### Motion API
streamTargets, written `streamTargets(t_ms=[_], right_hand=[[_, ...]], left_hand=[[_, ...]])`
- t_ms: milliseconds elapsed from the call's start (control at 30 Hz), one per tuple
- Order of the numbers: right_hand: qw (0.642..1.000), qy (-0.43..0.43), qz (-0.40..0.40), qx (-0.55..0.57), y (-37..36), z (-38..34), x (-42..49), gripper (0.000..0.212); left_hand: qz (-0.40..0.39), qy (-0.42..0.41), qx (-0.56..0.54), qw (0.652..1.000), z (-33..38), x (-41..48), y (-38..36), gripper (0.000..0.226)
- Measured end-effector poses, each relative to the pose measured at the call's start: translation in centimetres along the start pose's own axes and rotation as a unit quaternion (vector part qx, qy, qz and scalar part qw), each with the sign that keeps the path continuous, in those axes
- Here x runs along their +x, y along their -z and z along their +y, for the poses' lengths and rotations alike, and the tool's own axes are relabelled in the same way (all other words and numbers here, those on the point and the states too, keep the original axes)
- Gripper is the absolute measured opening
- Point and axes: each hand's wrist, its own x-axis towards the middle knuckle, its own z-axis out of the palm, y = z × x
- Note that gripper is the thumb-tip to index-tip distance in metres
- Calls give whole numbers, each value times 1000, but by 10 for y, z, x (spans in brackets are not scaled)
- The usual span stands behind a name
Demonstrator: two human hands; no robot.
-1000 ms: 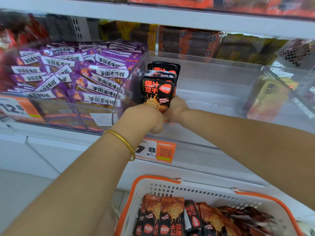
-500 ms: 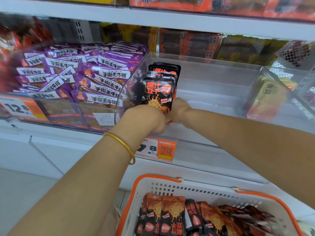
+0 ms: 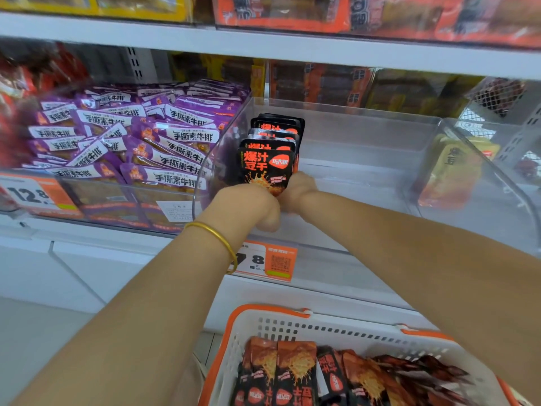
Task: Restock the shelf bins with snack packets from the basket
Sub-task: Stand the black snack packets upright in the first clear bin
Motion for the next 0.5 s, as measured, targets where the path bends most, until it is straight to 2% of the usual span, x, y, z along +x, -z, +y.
streamTargets(t_ms=[167, 267, 400, 500], right_hand=[[997, -13, -59, 42, 2, 5, 0, 48], [993, -13, -86, 82, 4, 5, -2, 38], [977, -39, -120, 172, 8, 5, -4, 25], [977, -48, -127, 162, 6, 1, -5, 18]], left_hand=[[-7, -1, 4, 1000, -2, -4, -4, 33], [10, -12, 4, 1000, -1, -10, -2, 16], [55, -18, 1, 998, 0, -25, 8, 15], [56, -15, -8, 998, 3, -36, 15, 15]])
